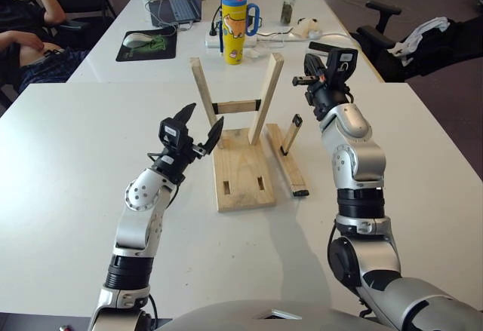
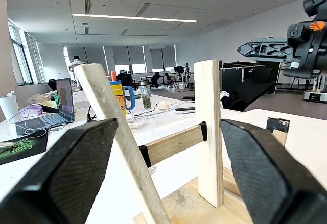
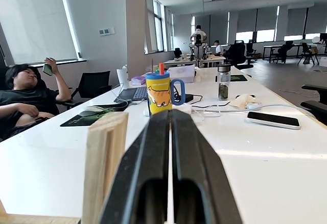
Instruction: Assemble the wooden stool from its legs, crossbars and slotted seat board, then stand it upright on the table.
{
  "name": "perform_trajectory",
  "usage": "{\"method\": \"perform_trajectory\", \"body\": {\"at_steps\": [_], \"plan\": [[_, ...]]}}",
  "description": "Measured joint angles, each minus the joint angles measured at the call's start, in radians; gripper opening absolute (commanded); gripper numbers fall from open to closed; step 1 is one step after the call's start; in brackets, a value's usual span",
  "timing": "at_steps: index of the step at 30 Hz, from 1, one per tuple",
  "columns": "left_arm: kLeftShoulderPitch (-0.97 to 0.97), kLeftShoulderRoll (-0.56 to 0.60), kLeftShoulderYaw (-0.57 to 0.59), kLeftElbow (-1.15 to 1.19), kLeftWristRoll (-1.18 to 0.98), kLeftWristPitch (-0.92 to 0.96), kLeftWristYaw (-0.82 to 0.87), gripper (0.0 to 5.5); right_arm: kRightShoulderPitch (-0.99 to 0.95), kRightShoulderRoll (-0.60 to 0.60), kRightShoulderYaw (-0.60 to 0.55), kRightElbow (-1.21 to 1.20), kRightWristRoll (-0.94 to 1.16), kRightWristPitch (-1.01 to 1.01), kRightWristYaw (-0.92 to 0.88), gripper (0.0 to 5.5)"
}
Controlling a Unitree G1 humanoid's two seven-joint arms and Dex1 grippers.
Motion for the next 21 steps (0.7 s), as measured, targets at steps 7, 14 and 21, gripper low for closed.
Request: {"method": "perform_trajectory", "body": {"at_steps": [7, 14, 21], "plan": [[-0.006, 0.000, 0.000, 0.007, 0.000, -0.002, -0.001, 3.67, -0.015, -0.001, 0.015, 0.025, -0.008, -0.072, 0.027, 0.02], [-0.006, 0.000, 0.000, 0.009, 0.000, -0.002, -0.001, 3.67, -0.035, -0.009, 0.039, 0.045, -0.037, -0.122, 0.033, 0.02], [-0.002, -0.005, 0.001, 0.007, -0.001, -0.003, 0.002, 3.67, 0.065, 0.035, 0.100, 0.159, -0.058, -0.067, 0.063, 0.02]]}}
